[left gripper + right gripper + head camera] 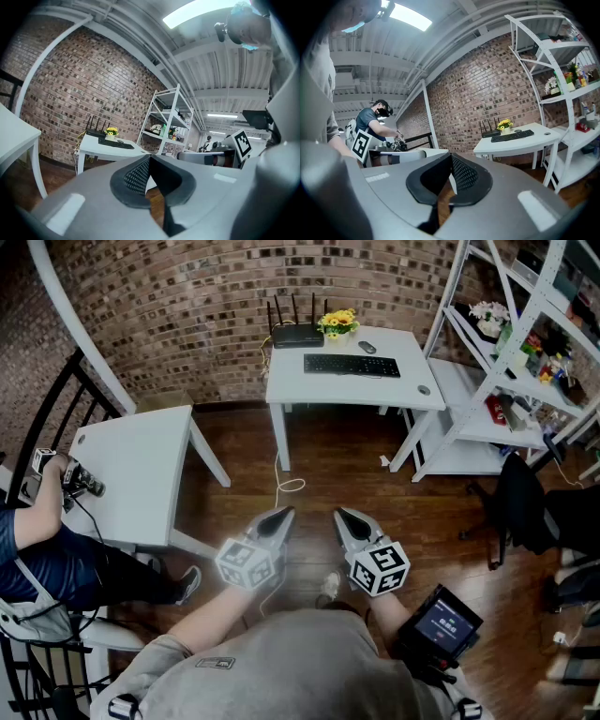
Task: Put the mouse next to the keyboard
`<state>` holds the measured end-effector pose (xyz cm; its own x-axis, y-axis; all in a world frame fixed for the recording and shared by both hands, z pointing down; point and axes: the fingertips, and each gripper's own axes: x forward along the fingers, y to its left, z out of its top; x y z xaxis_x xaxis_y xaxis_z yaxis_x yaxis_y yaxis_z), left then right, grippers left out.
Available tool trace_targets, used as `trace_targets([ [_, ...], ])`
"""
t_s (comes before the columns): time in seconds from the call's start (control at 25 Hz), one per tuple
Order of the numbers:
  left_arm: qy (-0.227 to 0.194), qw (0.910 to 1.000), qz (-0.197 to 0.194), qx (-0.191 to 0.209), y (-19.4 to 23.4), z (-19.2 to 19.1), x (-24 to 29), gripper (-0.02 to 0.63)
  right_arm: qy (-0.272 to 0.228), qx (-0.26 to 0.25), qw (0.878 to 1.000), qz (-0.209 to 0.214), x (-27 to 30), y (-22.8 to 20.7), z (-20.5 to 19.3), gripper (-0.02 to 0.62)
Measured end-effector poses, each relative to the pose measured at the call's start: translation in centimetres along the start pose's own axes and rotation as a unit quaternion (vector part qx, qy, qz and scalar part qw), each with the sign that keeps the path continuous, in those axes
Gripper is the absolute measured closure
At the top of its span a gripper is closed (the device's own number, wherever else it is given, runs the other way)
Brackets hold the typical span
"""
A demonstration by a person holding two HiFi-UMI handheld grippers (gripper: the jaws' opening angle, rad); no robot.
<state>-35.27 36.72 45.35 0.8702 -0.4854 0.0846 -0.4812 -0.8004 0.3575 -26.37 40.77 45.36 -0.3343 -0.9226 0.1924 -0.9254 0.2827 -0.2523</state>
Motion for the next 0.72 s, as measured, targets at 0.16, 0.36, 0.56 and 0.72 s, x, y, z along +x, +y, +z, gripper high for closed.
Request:
trace_targets([
  [0.16,-0.004,0.9999,0.009,-0.006,0.4,1.1,5.3,0.611,0.001,-0.001,1.000,0.009,1.1,-5.1,2.0,0.584],
  [0.36,-0.004,0.9998,0.016,-0.010,0.7,2.3,11.2,0.611,-0.002,-0.005,1.000,0.008,2.4,-11.4,4.3,0.584],
  [0.56,0.006,0.9998,0.018,-0.007,1.2,2.3,14.7,0.611,-0.002,0.003,1.000,0.004,3.1,-14.9,5.3,0.584],
  [0.72,0.014,0.9997,0.017,-0.011,2.2,2.2,17.3,0.611,0.000,0.015,1.000,-0.006,4.4,-17.5,5.3,0.584],
])
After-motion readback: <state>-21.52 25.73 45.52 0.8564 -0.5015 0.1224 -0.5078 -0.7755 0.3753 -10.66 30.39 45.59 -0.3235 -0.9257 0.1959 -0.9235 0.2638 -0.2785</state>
